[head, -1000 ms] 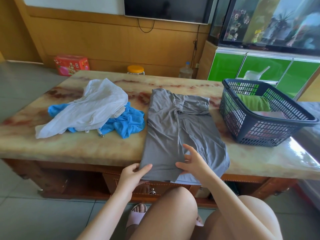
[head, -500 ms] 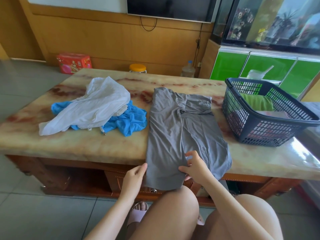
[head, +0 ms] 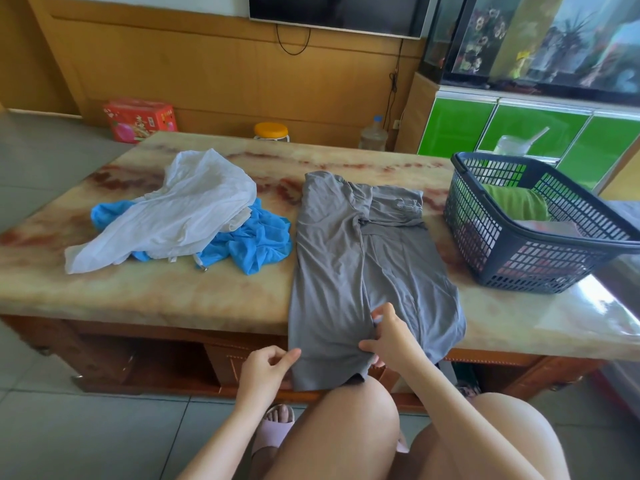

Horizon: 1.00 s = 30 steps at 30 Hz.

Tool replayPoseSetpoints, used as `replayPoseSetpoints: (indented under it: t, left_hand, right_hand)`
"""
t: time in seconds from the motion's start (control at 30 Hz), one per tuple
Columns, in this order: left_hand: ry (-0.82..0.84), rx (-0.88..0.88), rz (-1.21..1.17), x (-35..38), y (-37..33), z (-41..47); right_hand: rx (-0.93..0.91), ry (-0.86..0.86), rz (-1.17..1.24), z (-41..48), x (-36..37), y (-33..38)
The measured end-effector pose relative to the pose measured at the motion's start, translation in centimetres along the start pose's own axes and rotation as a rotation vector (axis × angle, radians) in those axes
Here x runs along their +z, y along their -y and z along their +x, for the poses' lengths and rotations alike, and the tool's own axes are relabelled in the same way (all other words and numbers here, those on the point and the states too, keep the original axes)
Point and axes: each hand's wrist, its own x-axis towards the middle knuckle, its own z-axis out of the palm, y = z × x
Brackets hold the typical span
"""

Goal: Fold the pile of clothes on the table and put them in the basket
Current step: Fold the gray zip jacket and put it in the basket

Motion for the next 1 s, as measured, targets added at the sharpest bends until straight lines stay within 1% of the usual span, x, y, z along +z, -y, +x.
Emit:
replayPoseSetpoints:
  t: [0.07, 0.13, 0.23, 0.37, 0.47, 0.53, 0.57, 0.63, 0.7, 0.73, 0.8, 0.9, 1.0]
  left_hand:
    - [0.009, 0.004, 0.034, 0.0, -0.4, 0.6]
    - [-0.049, 0.015, 0.101, -0.4, -0.8, 1.3]
    - [-0.143, 0.058, 0.222, -1.2, -1.7, 2.4]
    - [-0.237, 0.254, 0.316, -1.1, -3.9, 3.9]
    - [-0.24, 0.297, 0.314, -0.7, -5.5, 6.6]
    - [-0.238, 0.365, 0.435, -0.1, -6.4, 8.5]
    - [-0.215, 0.42, 0.522, 0.4, -6.9, 9.2]
    - [-0.069, 0.501, 0.695, 1.6, -7.7, 10.2]
    - [0.118, 0.479, 0.879, 2.4, -7.3, 10.8]
    - [0.177, 0.458, 0.955, 2.6, -6.7, 10.9]
    - [0.17, 0.482, 1.031, 2.6, -5.3, 10.7]
    - [0.142, 0.492, 1.062, 2.3, -4.6, 10.6]
    - [0.12, 0.502, 0.983, 2.4, -5.7, 11.2]
  right_hand:
    - [0.032, -0.028, -0.085, 0.3, -0.3, 0.1]
    - [0.034, -0.089, -0.14, 0.6, -1.0, 0.5]
    - [-0.004, -0.193, -0.126, 1.6, -2.0, 1.3]
    - [0.001, -0.231, -0.069, 4.4, -2.4, 2.7]
    - [0.027, -0.233, -0.089, 6.5, -2.9, 4.1]
    - [0.036, -0.234, -0.125, 7.7, -2.9, 4.8]
    - [0.039, -0.237, -0.148, 8.3, -2.8, 4.9]
    - [0.046, -0.225, -0.181, 9.3, -2.3, 5.0]
    - [0.049, -0.231, -0.182, 9.9, -2.5, 5.0]
    - [0.053, -0.243, -0.174, 10.1, -2.9, 4.9]
    - [0.069, -0.239, -0.174, 10.0, -4.0, 4.2]
    - [0.083, -0.146, -0.287, 9.7, -4.1, 3.3]
    - [0.041, -0.206, -0.301, 9.8, -3.6, 3.7]
